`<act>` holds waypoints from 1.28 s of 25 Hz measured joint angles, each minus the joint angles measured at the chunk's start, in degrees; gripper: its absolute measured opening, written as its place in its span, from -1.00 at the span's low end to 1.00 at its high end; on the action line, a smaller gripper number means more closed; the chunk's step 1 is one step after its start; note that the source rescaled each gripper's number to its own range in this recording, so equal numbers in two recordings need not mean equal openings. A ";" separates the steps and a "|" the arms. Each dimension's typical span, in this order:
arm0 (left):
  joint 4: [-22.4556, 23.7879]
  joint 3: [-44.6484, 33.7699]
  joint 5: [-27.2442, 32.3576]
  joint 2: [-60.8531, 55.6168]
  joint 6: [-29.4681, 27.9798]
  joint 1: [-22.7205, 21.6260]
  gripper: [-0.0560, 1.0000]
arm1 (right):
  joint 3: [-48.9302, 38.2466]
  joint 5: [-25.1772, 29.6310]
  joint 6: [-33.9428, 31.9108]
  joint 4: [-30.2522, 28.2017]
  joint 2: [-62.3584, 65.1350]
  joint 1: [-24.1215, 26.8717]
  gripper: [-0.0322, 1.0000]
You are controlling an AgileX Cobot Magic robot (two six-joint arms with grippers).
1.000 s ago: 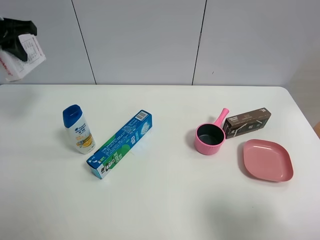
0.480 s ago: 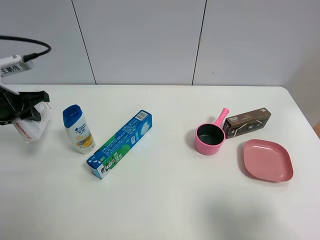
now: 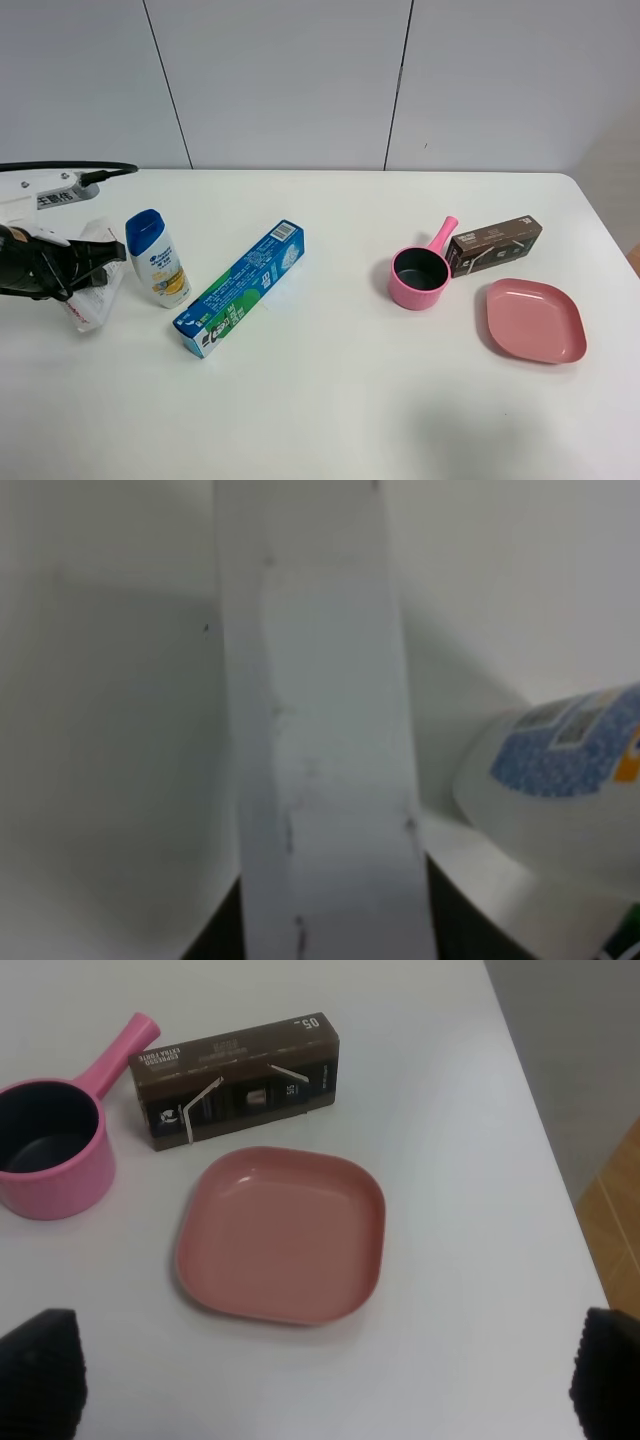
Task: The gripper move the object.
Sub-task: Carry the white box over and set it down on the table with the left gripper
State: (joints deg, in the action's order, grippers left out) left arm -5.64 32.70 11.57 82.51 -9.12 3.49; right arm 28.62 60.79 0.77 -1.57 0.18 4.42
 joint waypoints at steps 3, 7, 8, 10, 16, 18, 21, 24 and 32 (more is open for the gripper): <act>0.00 -1.59 -1.72 -0.04 -0.07 0.00 -0.88 | 0.00 0.00 0.00 0.00 0.00 0.00 1.00; 0.68 -1.80 -2.28 -0.04 -0.13 0.00 -0.88 | 0.00 0.00 0.00 0.00 0.00 0.00 1.00; 1.24 -1.80 -2.39 -0.04 -0.13 0.00 -0.88 | 0.00 0.00 0.00 0.00 0.00 0.00 1.00; 2.34 -1.80 -2.34 0.15 -0.17 0.00 -0.88 | 0.00 0.00 0.00 0.00 0.00 0.00 1.00; 4.29 -2.56 -1.30 0.29 -0.17 0.00 -0.88 | 0.00 0.00 0.00 0.00 0.00 0.00 1.00; 4.34 -3.88 -2.26 0.65 -0.12 0.00 -0.88 | 0.00 0.00 0.00 0.00 0.00 0.00 1.00; 4.34 -6.04 -3.71 2.24 0.20 0.00 -0.88 | 0.00 0.00 0.00 0.00 0.00 0.00 1.00; 4.48 -6.31 -5.34 2.90 0.59 0.00 -0.88 | 0.00 0.00 0.00 0.00 0.00 0.00 1.00; 4.52 -6.36 -5.47 2.98 2.86 0.00 -0.57 | 0.00 0.00 0.00 0.00 0.00 0.00 1.00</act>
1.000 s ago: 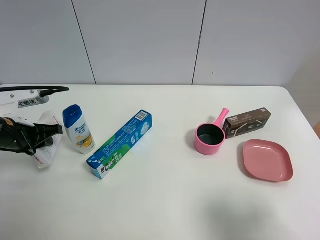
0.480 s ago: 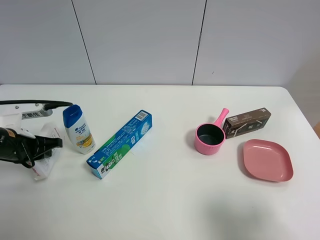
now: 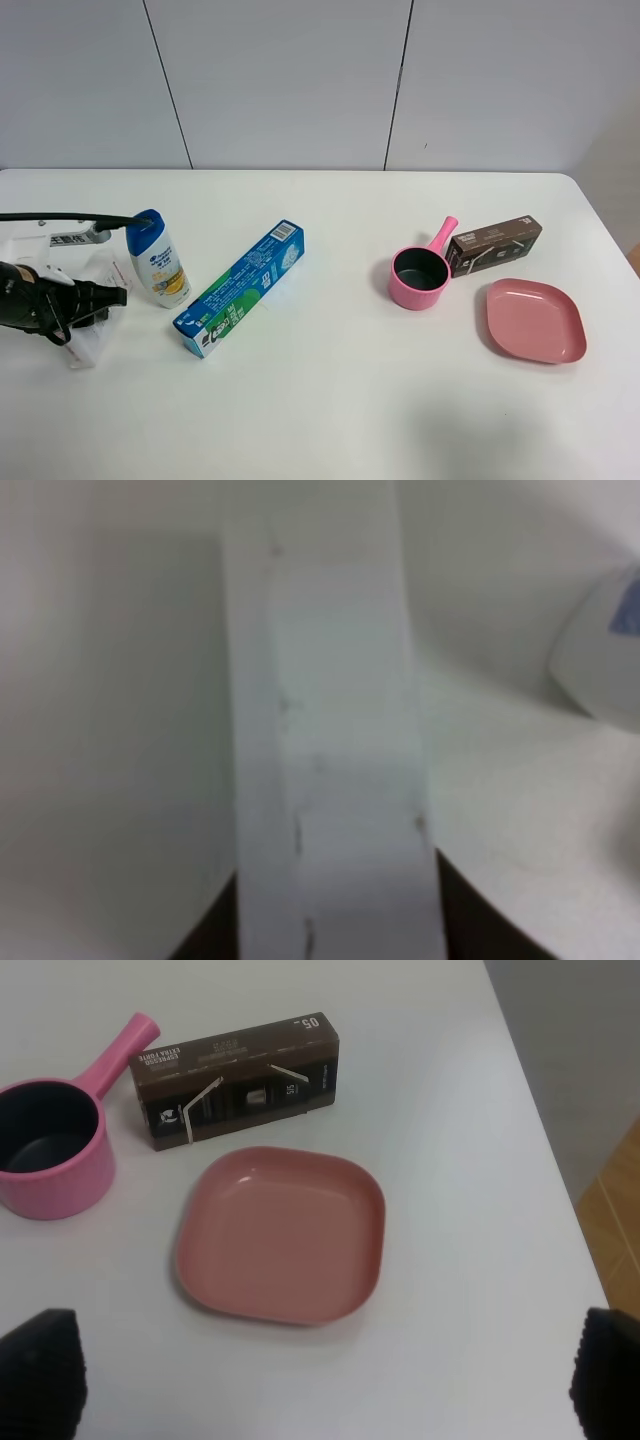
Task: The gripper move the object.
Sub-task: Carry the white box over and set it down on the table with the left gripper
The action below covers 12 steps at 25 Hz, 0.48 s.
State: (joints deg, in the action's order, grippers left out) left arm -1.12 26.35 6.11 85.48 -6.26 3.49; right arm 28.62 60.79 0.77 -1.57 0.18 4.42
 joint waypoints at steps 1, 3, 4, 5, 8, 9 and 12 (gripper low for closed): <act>0.00 -0.07 0.15 0.05 0.55 0.00 -0.32 | 0.00 0.00 0.00 0.00 0.00 0.00 1.00; 0.00 -0.14 0.42 0.18 1.16 0.00 0.32 | 0.00 0.00 0.00 0.00 0.00 0.00 1.00; 0.00 -0.14 0.61 0.31 1.25 0.00 0.52 | 0.00 0.00 0.00 0.00 0.00 0.00 1.00; -0.05 -0.14 0.88 0.39 1.25 0.00 0.62 | 0.00 0.00 0.00 0.00 0.00 0.00 1.00; -0.19 -0.14 1.07 0.46 1.25 0.00 0.75 | 0.00 0.00 0.00 0.00 0.00 0.00 1.00; -0.24 -0.14 1.12 0.46 1.25 0.00 0.76 | 0.00 0.00 0.00 0.00 0.00 0.00 1.00; -0.34 -0.14 1.99 0.16 1.30 0.00 0.77 | 0.00 0.00 0.00 0.00 0.00 0.00 1.00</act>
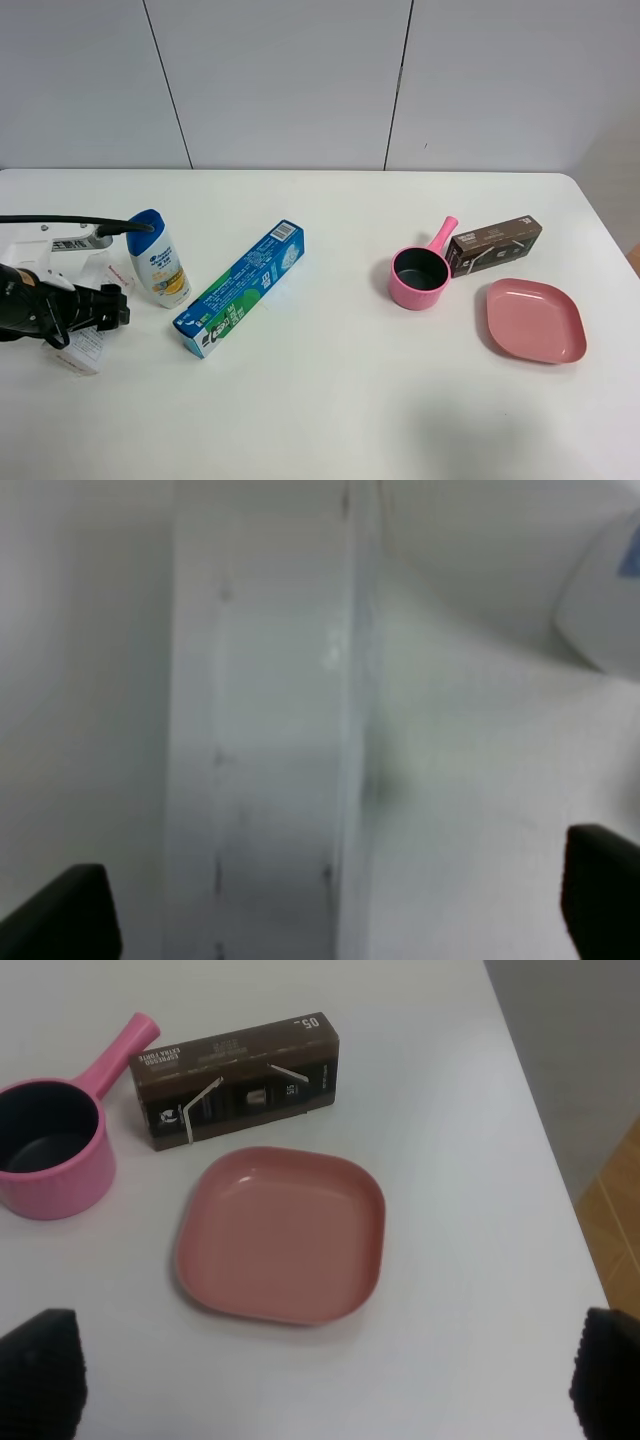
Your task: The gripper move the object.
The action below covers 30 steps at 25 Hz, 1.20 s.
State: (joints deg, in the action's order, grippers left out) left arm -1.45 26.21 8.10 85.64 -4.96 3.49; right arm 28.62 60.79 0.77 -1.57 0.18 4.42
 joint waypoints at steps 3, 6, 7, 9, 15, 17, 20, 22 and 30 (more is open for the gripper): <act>-0.02 0.66 2.55 -3.07 0.06 0.00 0.77 | 0.00 0.00 0.00 0.00 0.00 0.00 1.00; -0.02 2.00 6.64 -9.20 0.19 0.00 0.78 | 0.00 0.00 0.00 0.00 0.00 0.00 1.00; -0.02 2.71 8.69 -11.96 0.20 0.00 0.78 | 0.00 0.00 0.00 0.00 0.00 0.00 1.00; -0.07 5.47 13.12 -17.41 0.39 0.00 0.78 | 0.00 0.00 0.00 0.00 0.00 0.00 1.00; 0.26 19.93 28.19 -30.47 3.25 0.00 0.79 | 0.00 0.00 0.00 0.00 0.00 0.00 1.00; 1.45 25.92 35.45 -31.50 4.61 0.00 0.79 | 0.00 0.00 0.00 0.00 0.00 0.00 1.00; 6.04 32.34 43.99 -31.70 7.78 0.00 0.79 | 0.00 0.00 0.00 0.00 0.00 0.00 1.00; 8.70 34.35 46.76 -32.17 9.35 -0.09 0.79 | 0.00 0.00 0.00 0.00 0.00 0.00 1.00; 7.93 34.92 50.63 -40.23 12.11 -12.03 0.79 | 0.00 0.00 0.00 0.00 0.00 0.00 1.00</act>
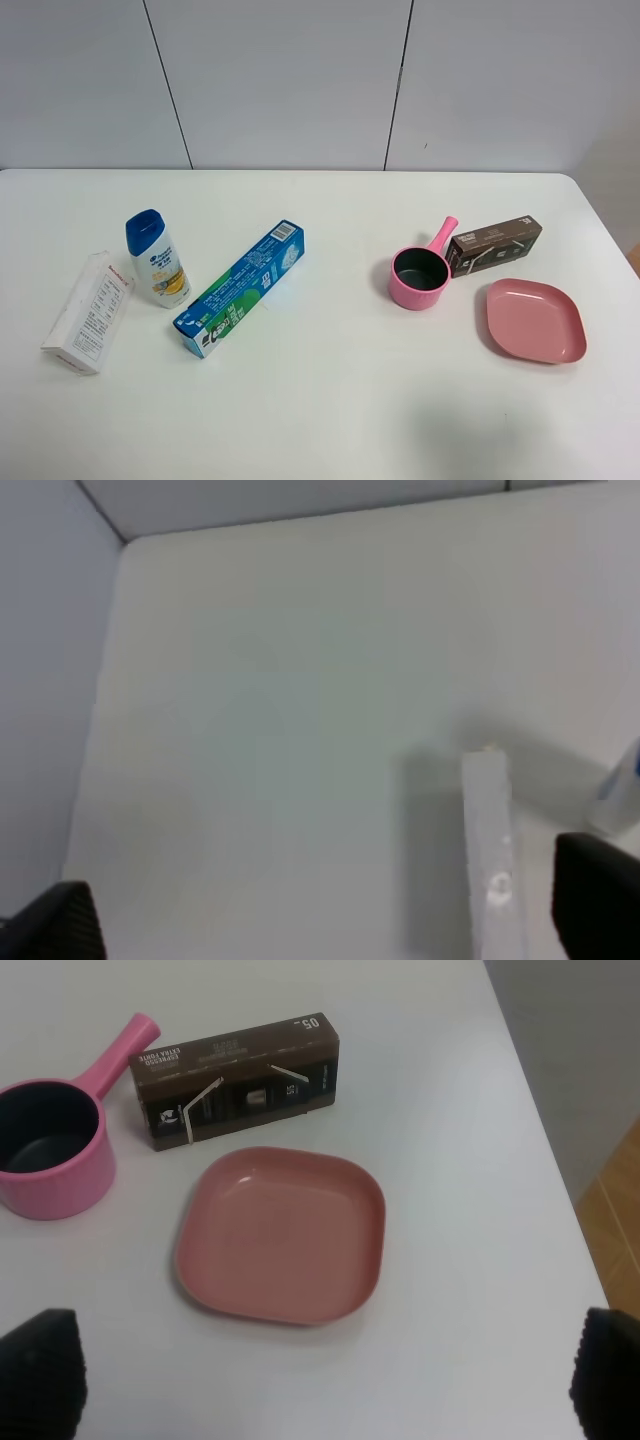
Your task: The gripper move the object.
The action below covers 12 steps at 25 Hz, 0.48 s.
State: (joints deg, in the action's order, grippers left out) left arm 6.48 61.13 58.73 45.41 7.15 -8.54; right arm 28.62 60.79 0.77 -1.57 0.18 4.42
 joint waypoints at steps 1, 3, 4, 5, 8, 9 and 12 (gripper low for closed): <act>-1.75 0.00 0.91 -1.50 0.52 -0.97 0.79 | 0.00 0.00 0.00 0.00 0.00 0.00 1.00; -5.54 -0.99 2.40 -5.22 0.97 -1.65 0.79 | 0.00 0.00 0.00 0.00 0.00 0.00 1.00; -7.75 -2.03 3.40 -7.15 0.97 -1.76 0.79 | 0.00 0.00 0.00 0.00 0.00 0.00 1.00; -9.82 -3.42 3.99 -9.87 0.97 -1.76 0.79 | 0.00 0.00 0.00 0.00 0.00 0.00 1.00; -14.37 -8.77 4.38 -18.67 0.97 -1.76 0.79 | 0.00 0.00 0.00 0.00 0.00 0.00 1.00; -15.35 -10.51 4.46 -21.96 0.97 -1.76 0.79 | 0.00 0.00 0.00 0.00 0.00 0.00 1.00; -16.52 -16.97 4.53 -31.06 1.22 -1.76 0.79 | 0.00 0.00 0.00 0.00 0.00 0.00 1.00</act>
State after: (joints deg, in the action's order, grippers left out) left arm -10.04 44.16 63.26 14.34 8.37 -10.30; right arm 28.62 60.79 0.77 -1.57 0.18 4.42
